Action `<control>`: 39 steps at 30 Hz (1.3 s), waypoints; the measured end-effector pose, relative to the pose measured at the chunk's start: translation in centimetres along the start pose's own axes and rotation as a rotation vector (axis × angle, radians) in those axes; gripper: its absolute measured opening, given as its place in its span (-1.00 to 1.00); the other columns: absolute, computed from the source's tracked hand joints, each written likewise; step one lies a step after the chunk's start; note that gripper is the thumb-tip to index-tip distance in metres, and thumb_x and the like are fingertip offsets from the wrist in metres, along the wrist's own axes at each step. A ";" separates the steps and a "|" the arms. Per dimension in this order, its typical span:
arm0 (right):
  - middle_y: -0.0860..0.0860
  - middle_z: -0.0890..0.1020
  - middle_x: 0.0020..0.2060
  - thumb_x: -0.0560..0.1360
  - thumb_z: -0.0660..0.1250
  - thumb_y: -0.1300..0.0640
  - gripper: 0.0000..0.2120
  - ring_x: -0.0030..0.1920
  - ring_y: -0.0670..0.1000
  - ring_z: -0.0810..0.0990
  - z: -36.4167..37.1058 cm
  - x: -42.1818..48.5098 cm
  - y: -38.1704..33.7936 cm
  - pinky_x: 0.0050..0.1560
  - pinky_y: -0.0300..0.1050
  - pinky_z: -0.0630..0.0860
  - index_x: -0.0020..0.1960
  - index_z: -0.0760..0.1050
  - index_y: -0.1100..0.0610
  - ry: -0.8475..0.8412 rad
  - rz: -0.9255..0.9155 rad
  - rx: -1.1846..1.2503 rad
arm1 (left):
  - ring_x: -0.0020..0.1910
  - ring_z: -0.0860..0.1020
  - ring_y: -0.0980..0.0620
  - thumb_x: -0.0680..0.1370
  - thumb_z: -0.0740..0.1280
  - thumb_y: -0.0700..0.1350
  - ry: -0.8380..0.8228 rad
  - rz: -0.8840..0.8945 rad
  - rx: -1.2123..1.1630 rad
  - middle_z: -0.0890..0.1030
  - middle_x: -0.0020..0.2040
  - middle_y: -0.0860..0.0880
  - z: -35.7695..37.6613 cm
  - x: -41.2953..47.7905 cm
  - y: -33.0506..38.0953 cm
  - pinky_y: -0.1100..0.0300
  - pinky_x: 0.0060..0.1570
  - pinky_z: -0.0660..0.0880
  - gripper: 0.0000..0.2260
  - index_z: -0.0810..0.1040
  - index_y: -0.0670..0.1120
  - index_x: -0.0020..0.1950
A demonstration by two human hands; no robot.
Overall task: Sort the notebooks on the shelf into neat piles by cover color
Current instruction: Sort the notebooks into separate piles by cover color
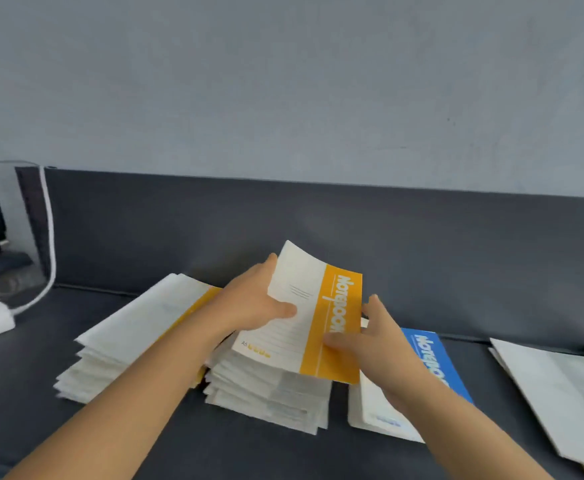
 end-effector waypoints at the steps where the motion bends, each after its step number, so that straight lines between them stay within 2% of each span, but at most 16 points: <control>1: -0.18 0.39 -0.07 0.47 0.39 0.19 -0.57 0.00 -0.10 0.43 2.7 0.4 -1.2 -0.19 -0.22 0.43 0.09 0.15 0.01 0.034 -0.017 -0.065 | 0.46 0.30 0.00 0.47 0.41 0.10 -0.008 -0.024 0.052 0.21 0.54 0.09 -1.9 -0.3 -2.2 0.03 0.36 0.35 -0.20 0.04 0.09 0.58; 3: -0.10 0.38 0.04 0.45 0.36 0.20 -0.60 0.02 -0.09 0.42 7.9 1.3 -3.4 -0.12 -0.24 0.40 0.17 0.23 0.07 0.086 -0.094 -0.194 | 0.47 0.27 -0.01 0.54 0.35 0.08 -0.005 -0.036 0.152 0.15 0.56 0.07 -5.3 -0.7 -5.9 0.06 0.30 0.37 -0.25 -0.03 0.09 0.59; 6: 0.01 0.31 0.26 0.51 0.26 0.20 -0.62 -0.02 -0.07 0.40 15.0 2.6 -5.4 -0.09 -0.28 0.37 0.29 0.28 0.08 -0.010 -0.121 -0.306 | 0.40 0.34 -0.03 0.53 0.36 0.08 -0.011 -0.046 0.216 0.23 0.50 0.01 -9.3 -1.0 -9.8 0.04 0.23 0.44 -0.29 0.04 0.08 0.57; 8: 0.03 0.26 0.35 0.56 0.21 0.12 -0.63 0.15 0.02 0.41 18.5 3.0 -5.4 0.10 -0.18 0.37 0.34 0.27 0.12 -0.078 -0.099 -0.417 | 0.43 0.27 -0.06 0.53 0.34 0.11 -0.059 -0.079 0.308 0.21 0.49 -0.02 -10.5 -1.3 -12.0 0.06 0.24 0.39 -0.29 0.05 0.03 0.57; 10: 0.09 0.25 0.43 0.61 0.11 -0.02 -0.55 0.43 0.12 0.22 20.9 3.5 -4.6 0.43 -0.04 0.19 0.41 0.25 0.18 -0.111 -0.106 -0.678 | 0.47 0.13 -0.11 0.56 0.25 0.20 -0.147 -0.129 0.469 0.13 0.53 -0.04 -10.0 -1.8 -14.2 0.04 0.31 0.28 -0.29 0.01 -0.01 0.58; 11: 0.11 0.22 0.47 0.62 0.02 -0.09 -0.48 0.50 0.14 0.09 21.7 3.6 -4.1 0.50 0.02 0.05 0.46 0.21 0.20 -0.119 -0.111 -0.846 | 0.48 0.08 -0.13 0.57 0.17 0.25 -0.209 -0.155 0.542 0.09 0.55 -0.05 -9.4 -2.0 -15.3 0.03 0.36 0.21 -0.31 0.00 0.00 0.58; 13: 0.11 0.20 0.50 0.63 -0.11 -0.14 -0.42 0.54 0.12 -0.01 22.2 3.9 -3.5 0.50 0.08 -0.12 0.50 0.16 0.20 -0.108 -0.113 -1.065 | 0.50 0.03 -0.14 0.59 -0.01 0.32 -0.280 -0.189 0.633 0.03 0.58 -0.05 -8.3 -2.5 -17.0 0.00 0.41 0.10 -0.34 -0.06 0.04 0.60; 15: 0.10 0.28 0.46 0.63 -0.13 -0.13 -0.45 0.53 0.10 0.03 21.5 4.1 -3.9 0.49 0.10 -0.18 0.45 0.28 0.16 -0.080 -0.138 -1.101 | 0.44 0.11 -0.11 0.58 -0.09 0.34 -0.225 -0.151 0.730 0.14 0.54 -0.05 -8.4 -2.3 -17.0 0.00 0.37 0.13 -0.37 0.07 0.04 0.57; 17: 0.07 0.39 0.39 0.63 -0.10 -0.14 -0.49 0.50 0.10 0.13 19.5 4.3 -4.6 0.49 0.11 -0.11 0.36 0.39 0.11 -0.037 -0.143 -1.041 | 0.40 0.17 -0.09 0.57 -0.12 0.35 -0.127 -0.080 0.839 0.22 0.50 -0.05 -8.8 -1.9 -15.4 0.00 0.32 0.16 -0.37 0.24 0.02 0.50; 22: 0.01 0.45 0.34 0.61 0.06 -0.13 -0.54 0.37 0.06 0.34 8.5 4.1 -3.6 0.37 -0.01 0.19 0.39 0.36 0.09 0.066 0.001 -0.938 | 0.39 0.25 -0.07 0.57 -0.13 0.34 0.003 0.096 0.803 0.37 0.43 0.00 -6.5 -0.9 -7.1 0.02 0.31 0.21 -0.38 0.30 0.02 0.46; 27: 0.03 0.49 0.25 0.57 0.15 -0.14 -0.59 0.29 0.10 0.44 -4.5 1.4 2.4 0.22 -0.04 0.38 0.28 0.44 0.10 0.069 0.221 -0.944 | 0.33 0.38 -0.07 0.58 -0.01 0.33 -0.034 0.280 0.613 0.49 0.34 0.01 2.4 -1.1 4.7 0.05 0.24 0.30 -0.43 0.36 -0.02 0.39; 29: 0.04 0.52 0.13 0.56 0.16 -0.14 -0.72 0.26 0.13 0.47 -9.9 0.7 5.3 0.13 -0.06 0.40 0.08 0.46 0.03 0.093 0.263 -0.989 | 0.32 0.40 -0.08 0.58 0.07 0.30 -0.106 0.279 0.504 0.50 0.33 -0.01 7.2 -0.9 9.2 0.06 0.20 0.34 -0.46 0.37 -0.04 0.38; 30: 0.06 0.53 0.14 0.56 0.15 -0.14 -0.71 0.24 0.14 0.47 -12.5 0.4 6.6 0.12 -0.05 0.39 0.05 0.45 0.05 0.107 0.276 -1.023 | 0.29 0.44 -0.08 0.57 0.13 0.28 -0.145 0.260 0.445 0.53 0.29 -0.02 9.7 -0.6 11.1 0.07 0.16 0.37 -0.48 0.39 -0.05 0.36; 33: 0.08 0.48 0.28 0.60 0.05 -0.14 -0.57 0.30 0.12 0.41 -19.1 -0.2 10.0 0.24 -0.02 0.34 0.28 0.42 0.11 0.120 0.299 -1.137 | 0.05 0.56 -0.04 0.51 0.26 0.22 -0.278 0.149 0.238 0.61 -0.01 -0.01 16.7 0.5 16.0 0.11 -0.12 0.43 -0.53 0.44 -0.09 0.25; 36: 0.07 0.46 0.34 0.64 -0.04 -0.07 -0.56 0.32 0.12 0.41 -23.4 -0.2 12.0 0.29 -0.03 0.35 0.38 0.39 0.07 0.079 0.268 -1.139 | -0.05 0.47 -0.01 0.51 0.29 0.20 -0.410 0.052 0.133 0.49 -0.03 0.01 21.4 1.5 20.2 0.15 -0.13 0.37 -0.67 0.45 -0.03 0.08; 39: 0.10 0.59 0.17 0.64 0.03 -0.01 -0.63 0.15 0.12 0.55 -25.3 0.3 13.0 0.03 -0.11 0.43 0.22 0.52 0.12 0.064 0.239 -0.927 | -0.15 0.47 -0.01 0.45 0.36 0.20 -0.450 -0.048 0.011 0.47 -0.17 -0.01 24.2 2.6 22.5 0.16 -0.22 0.34 -0.66 0.39 -0.05 -0.17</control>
Point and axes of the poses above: each hand's wrist, its own x-axis towards the middle knuckle, its own z-axis out of the palm, y = z × x, the point moved 4 cm from there along x, towards the middle knuckle
